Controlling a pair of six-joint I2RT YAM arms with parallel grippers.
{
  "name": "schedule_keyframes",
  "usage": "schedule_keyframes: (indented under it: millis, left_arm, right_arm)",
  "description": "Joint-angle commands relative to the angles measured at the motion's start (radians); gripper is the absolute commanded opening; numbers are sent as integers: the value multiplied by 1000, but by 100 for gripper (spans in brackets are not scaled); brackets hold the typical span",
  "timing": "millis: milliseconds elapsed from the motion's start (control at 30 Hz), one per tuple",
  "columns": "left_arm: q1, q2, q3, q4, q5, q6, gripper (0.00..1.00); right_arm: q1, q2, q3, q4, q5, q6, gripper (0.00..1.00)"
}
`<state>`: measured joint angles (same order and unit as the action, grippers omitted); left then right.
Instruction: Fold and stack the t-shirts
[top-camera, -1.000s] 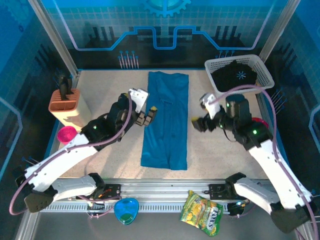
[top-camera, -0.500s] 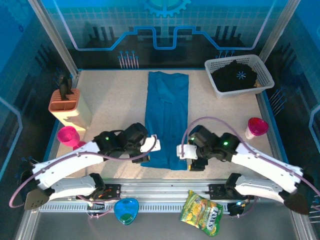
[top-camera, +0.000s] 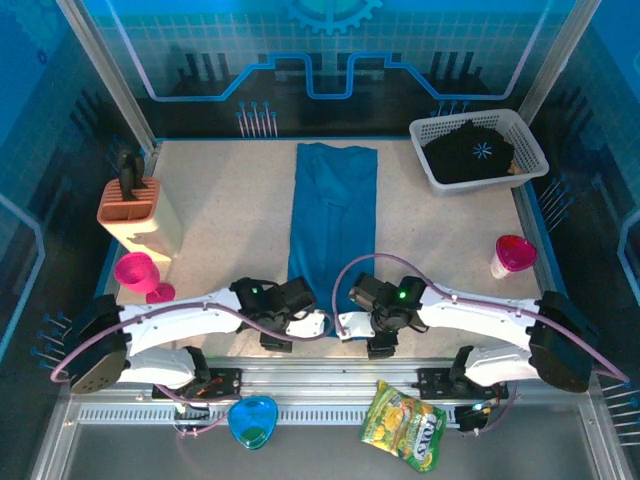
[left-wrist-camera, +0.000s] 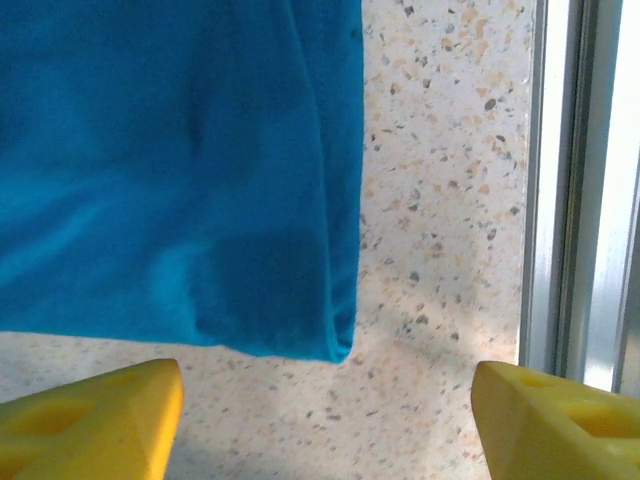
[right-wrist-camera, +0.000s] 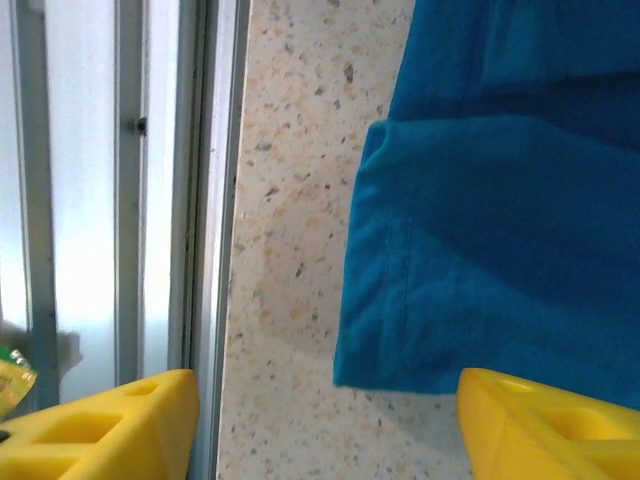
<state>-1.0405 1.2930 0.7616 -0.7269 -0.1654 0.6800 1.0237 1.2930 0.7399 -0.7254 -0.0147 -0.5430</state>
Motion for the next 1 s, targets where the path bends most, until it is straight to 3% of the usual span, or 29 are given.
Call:
schedule_keyframes:
  millis: [0,733,833,967]
  left_arm:
    - [-9,45,-26,50,36,15,66]
    - [-9,186,-155,374,-110,96,64]
    - [-9,219,-156,407,-144,107,45]
    - [-9,245,-152,447,-186,116,36]
  right_arm:
    - [18,33,-13,62,-27,42,67]
    - [18,199,-19,98,17,72,57]
    - [18,204,-19,106,37,70,54]
    - [14,201,-20,127,53,66,46]
